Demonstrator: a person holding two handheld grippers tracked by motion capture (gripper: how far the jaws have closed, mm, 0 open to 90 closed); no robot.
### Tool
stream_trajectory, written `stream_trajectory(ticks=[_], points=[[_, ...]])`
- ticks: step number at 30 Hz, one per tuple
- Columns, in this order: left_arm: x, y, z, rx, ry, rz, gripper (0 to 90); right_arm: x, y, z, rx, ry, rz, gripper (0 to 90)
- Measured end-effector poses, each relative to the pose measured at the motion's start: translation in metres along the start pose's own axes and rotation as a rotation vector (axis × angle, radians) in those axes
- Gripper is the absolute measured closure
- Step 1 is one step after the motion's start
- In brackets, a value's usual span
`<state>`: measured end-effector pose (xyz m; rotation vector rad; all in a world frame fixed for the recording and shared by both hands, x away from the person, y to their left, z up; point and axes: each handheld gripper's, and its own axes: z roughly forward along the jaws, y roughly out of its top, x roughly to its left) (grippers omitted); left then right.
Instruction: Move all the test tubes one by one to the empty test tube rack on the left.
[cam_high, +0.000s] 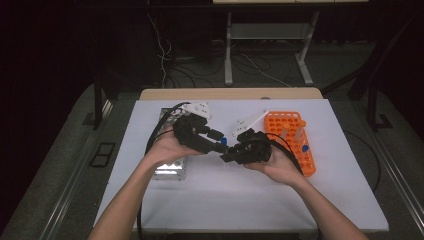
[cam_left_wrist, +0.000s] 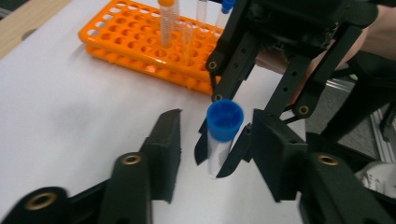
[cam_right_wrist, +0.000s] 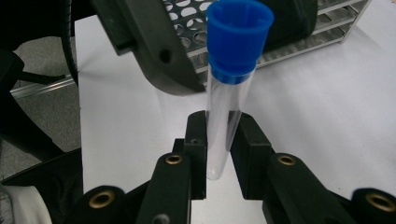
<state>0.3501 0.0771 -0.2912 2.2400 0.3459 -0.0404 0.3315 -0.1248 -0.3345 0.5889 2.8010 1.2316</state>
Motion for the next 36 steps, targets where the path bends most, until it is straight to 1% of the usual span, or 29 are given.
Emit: stream_trajectory(ticks=[2,5,6,7,8,11,14,15,17,18,19,20,23,25,29,30,31,34,36], points=[[0.001,0.003,0.001,0.021,0.0,0.008,57.0,0.0,0.0,0.001,-0.003,0.003,-0.001,76.5],[0.001,0.004,0.003,0.03,-0.001,0.011,61.9,0.001,0.001,0.002,-0.007,0.004,-0.006,76.5],[0.0,0.004,0.004,0.033,-0.004,0.011,61.9,0.001,0.001,0.002,-0.007,0.004,-0.006,76.5],[0.0,0.004,0.004,0.039,-0.009,0.013,68.2,0.002,0.002,0.002,-0.017,0.003,-0.004,76.5],[0.0,0.004,0.005,0.042,-0.016,0.016,72.5,0.002,0.002,0.002,-0.019,0.002,-0.006,76.5],[0.001,0.004,0.005,0.046,-0.032,0.019,74.2,0.002,0.002,0.002,-0.019,0.0,-0.01,76.4],[0.002,0.005,0.003,0.045,-0.033,0.018,74.6,0.003,0.001,0.002,-0.034,-0.007,-0.006,74.9],[0.002,0.005,0.003,0.045,-0.033,0.018,74.6,0.004,0.001,0.001,-0.046,-0.014,-0.004,70.1],[0.002,0.006,0.001,0.047,-0.03,0.024,74.7,0.004,-0.001,-0.002,-0.06,-0.024,0.002,64.1],[0.002,0.007,0.0,0.045,-0.032,0.024,74.7,0.005,-0.002,-0.003,-0.067,-0.027,0.012,61.5],[0.002,0.007,-0.001,0.043,-0.031,0.026,74.6,0.005,-0.002,-0.003,-0.067,-0.027,0.012,61.5],[0.002,0.008,-0.002,0.043,-0.029,0.027,74.7,0.006,-0.006,-0.007,-0.079,-0.024,0.018,56.6],[0.002,0.01,-0.007,0.042,-0.023,0.029,74.7,0.008,-0.011,-0.013,-0.087,-0.039,0.031,47.5],[0.002,0.01,-0.007,0.042,-0.02,0.028,74.7,0.009,-0.016,-0.017,-0.094,-0.05,0.04,37.4],[0.003,0.009,-0.011,0.046,-0.004,0.028,74.7,0.011,-0.03,-0.024,-0.106,-0.075,0.07,20.8],[0.003,0.009,-0.011,0.046,-0.004,0.028,74.7,0.011,-0.034,-0.026,-0.113,-0.077,0.08,14.8],[0.004,0.009,-0.013,0.043,0.001,0.024,74.7,0.012,-0.037,-0.029,-0.116,-0.068,0.083,11.7],[0.006,0.008,-0.015,0.042,0.011,0.02,74.7,0.016,-0.047,-0.037,-0.135,-0.056,0.101,9.3],[0.008,0.007,-0.017,0.031,0.016,0.013,74.7,0.019,-0.055,-0.042,-0.143,-0.045,0.11,7.3]])
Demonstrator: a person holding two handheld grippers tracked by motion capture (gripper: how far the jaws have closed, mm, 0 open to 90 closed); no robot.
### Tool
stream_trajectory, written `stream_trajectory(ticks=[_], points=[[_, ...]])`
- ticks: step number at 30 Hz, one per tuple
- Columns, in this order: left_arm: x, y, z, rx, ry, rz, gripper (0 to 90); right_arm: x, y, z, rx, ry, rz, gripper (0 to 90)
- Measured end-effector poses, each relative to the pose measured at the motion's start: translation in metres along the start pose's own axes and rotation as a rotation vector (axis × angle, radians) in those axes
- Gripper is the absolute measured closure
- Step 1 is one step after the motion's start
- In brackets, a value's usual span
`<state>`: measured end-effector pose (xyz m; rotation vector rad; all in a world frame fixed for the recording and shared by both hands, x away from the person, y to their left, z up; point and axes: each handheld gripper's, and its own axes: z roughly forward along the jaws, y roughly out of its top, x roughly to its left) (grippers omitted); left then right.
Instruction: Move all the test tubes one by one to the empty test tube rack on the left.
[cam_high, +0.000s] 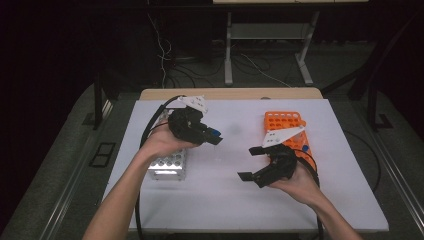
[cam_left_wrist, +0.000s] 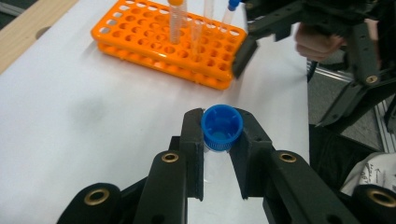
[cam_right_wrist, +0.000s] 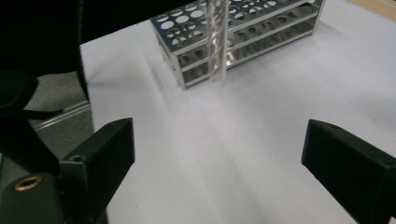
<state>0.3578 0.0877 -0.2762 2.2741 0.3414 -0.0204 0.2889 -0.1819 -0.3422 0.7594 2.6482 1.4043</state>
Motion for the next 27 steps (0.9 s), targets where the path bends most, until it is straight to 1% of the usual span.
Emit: stream_trajectory(ticks=[1,3,4,6,11,16,18,19,20,21,22,23,24,25,27], points=[[0.001,0.0,-0.001,0.0,0.005,-0.003,74.6,0.001,-0.004,-0.002,-0.001,-0.002,0.006,0.0],[0.003,-0.001,-0.004,-0.003,0.013,-0.01,74.7,0.002,-0.011,-0.008,-0.004,-0.011,0.024,0.2],[0.004,-0.002,-0.005,-0.003,0.017,-0.014,74.7,0.002,-0.015,-0.01,-0.007,-0.009,0.029,0.2],[0.006,-0.003,-0.007,-0.005,0.021,-0.023,74.7,0.003,-0.022,-0.013,-0.002,-0.02,0.035,0.3],[0.01,-0.005,-0.012,-0.008,0.039,-0.036,74.7,0.001,-0.04,-0.02,-0.007,-0.042,0.062,0.3],[0.015,-0.008,-0.016,-0.001,0.06,-0.043,74.7,-0.001,-0.056,-0.028,-0.012,-0.053,0.096,0.3],[0.019,-0.008,-0.019,0.0,0.072,-0.053,74.7,-0.001,-0.064,-0.031,-0.017,-0.057,0.114,0.3],[0.019,-0.008,-0.019,0.0,0.072,-0.053,74.7,-0.001,-0.064,-0.031,-0.017,-0.057,0.114,0.3],[0.022,-0.008,-0.021,0.002,0.079,-0.056,74.7,-0.001,-0.071,-0.035,-0.022,-0.061,0.128,0.3],[0.022,-0.008,-0.021,0.002,0.079,-0.056,74.8,-0.001,-0.071,-0.035,-0.022,-0.061,0.128,0.3],[0.024,-0.008,-0.022,0.003,0.083,-0.058,74.7,-0.001,-0.075,-0.036,-0.023,-0.061,0.135,0.3],[0.025,-0.008,-0.023,0.004,0.087,-0.062,74.8,-0.001,-0.083,-0.039,-0.026,-0.072,0.152,0.3],[0.027,-0.008,-0.024,0.009,0.095,-0.062,74.8,-0.001,-0.083,-0.039,-0.026,-0.072,0.152,0.3],[0.029,-0.008,-0.026,0.009,0.099,-0.063,74.7,-0.002,-0.09,-0.042,-0.03,-0.078,0.172,0.3],[0.032,-0.007,-0.03,0.007,0.111,-0.07,74.7,-0.004,-0.096,-0.045,-0.031,-0.087,0.184,0.3]])
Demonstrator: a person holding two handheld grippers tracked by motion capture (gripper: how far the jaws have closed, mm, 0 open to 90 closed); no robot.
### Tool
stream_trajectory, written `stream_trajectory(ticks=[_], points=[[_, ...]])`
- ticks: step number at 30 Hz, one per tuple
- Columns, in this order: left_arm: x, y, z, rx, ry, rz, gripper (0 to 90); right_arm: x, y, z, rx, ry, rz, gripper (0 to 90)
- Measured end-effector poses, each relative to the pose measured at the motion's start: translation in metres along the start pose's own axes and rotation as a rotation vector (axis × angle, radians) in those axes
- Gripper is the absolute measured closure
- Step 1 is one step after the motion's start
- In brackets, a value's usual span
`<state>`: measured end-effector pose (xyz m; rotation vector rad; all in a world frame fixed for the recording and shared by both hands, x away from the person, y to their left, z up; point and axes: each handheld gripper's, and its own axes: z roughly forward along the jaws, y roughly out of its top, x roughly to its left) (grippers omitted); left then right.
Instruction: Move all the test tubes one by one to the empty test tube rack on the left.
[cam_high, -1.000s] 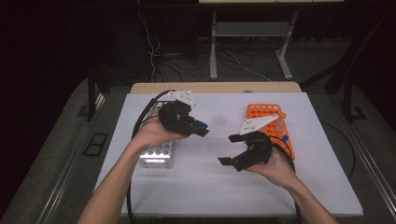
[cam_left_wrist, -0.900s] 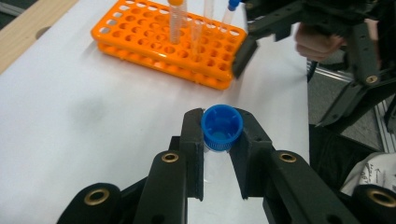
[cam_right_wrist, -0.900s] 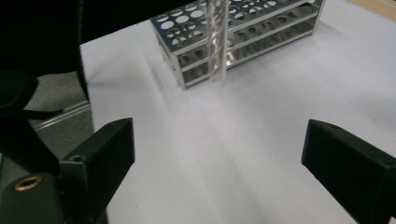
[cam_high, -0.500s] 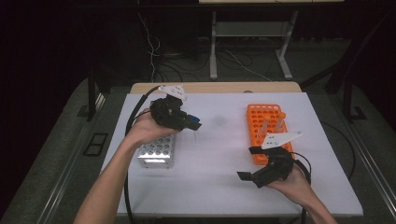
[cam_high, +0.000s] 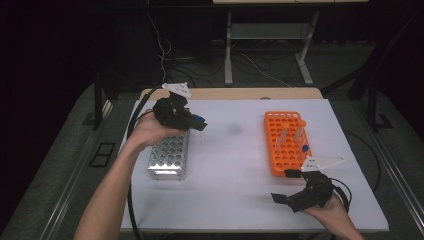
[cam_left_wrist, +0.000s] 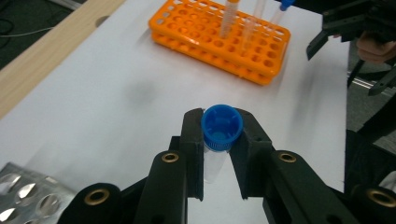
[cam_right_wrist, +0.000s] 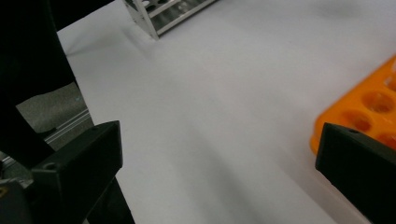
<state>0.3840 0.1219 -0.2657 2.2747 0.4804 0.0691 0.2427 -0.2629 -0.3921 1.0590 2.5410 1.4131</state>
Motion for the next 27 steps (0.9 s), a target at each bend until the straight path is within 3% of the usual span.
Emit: stream_trajectory(ticks=[8,13,27], points=[[0.02,0.001,-0.015,0.002,0.053,-0.032,74.8,-0.01,-0.017,-0.009,-0.007,-0.034,0.046,0.3],[0.041,0.003,-0.023,-0.004,0.093,-0.062,74.8,-0.012,-0.021,-0.011,-0.009,-0.045,0.068,0.3],[0.087,0.014,-0.022,0.003,0.174,-0.108,74.8,-0.016,-0.028,-0.012,-0.01,-0.051,0.09,0.3]])
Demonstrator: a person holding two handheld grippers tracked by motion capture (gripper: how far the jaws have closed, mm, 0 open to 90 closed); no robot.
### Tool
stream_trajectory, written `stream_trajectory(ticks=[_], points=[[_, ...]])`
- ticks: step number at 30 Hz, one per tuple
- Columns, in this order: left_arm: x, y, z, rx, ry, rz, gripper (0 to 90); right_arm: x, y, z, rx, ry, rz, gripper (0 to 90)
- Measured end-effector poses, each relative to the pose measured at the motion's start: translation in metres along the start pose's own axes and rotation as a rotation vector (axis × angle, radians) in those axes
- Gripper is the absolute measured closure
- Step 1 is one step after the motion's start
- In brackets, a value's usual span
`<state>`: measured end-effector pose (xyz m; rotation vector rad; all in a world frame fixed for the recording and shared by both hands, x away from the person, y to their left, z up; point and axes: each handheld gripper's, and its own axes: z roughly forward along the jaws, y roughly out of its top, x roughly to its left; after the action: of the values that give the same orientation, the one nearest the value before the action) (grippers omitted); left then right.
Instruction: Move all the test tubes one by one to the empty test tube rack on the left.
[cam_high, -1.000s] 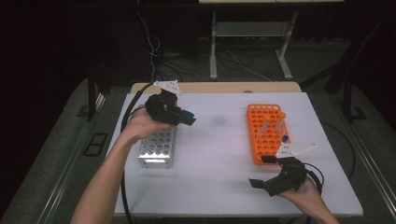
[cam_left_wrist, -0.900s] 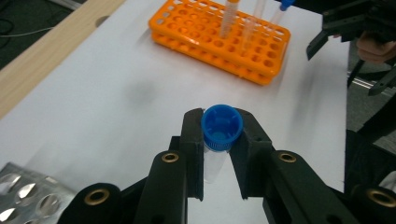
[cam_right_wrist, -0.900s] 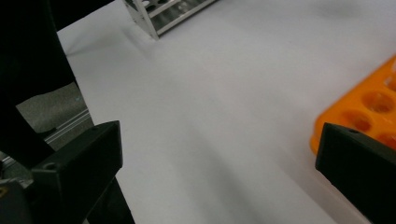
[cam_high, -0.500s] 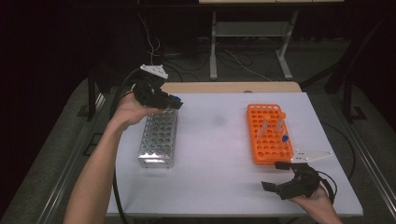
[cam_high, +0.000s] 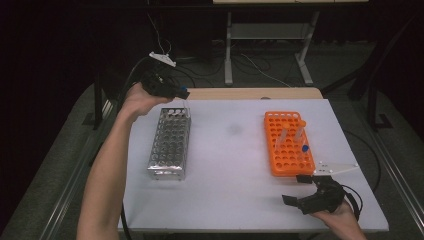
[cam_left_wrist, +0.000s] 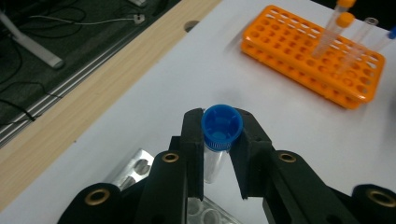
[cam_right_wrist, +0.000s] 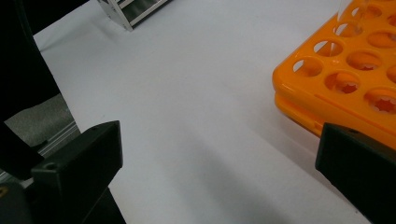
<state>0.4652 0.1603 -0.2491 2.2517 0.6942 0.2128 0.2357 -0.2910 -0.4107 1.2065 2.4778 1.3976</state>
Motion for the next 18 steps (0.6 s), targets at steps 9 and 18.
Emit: stream_trajectory(ticks=[9,18], points=[[0.024,0.002,0.016,-0.003,0.063,-0.046,74.9,-0.001,0.0,-0.001,-0.007,0.002,-0.001,0.3],[0.04,-0.005,0.035,0.021,0.127,-0.079,74.9,0.002,-0.001,0.0,0.0,0.012,-0.008,0.3]])
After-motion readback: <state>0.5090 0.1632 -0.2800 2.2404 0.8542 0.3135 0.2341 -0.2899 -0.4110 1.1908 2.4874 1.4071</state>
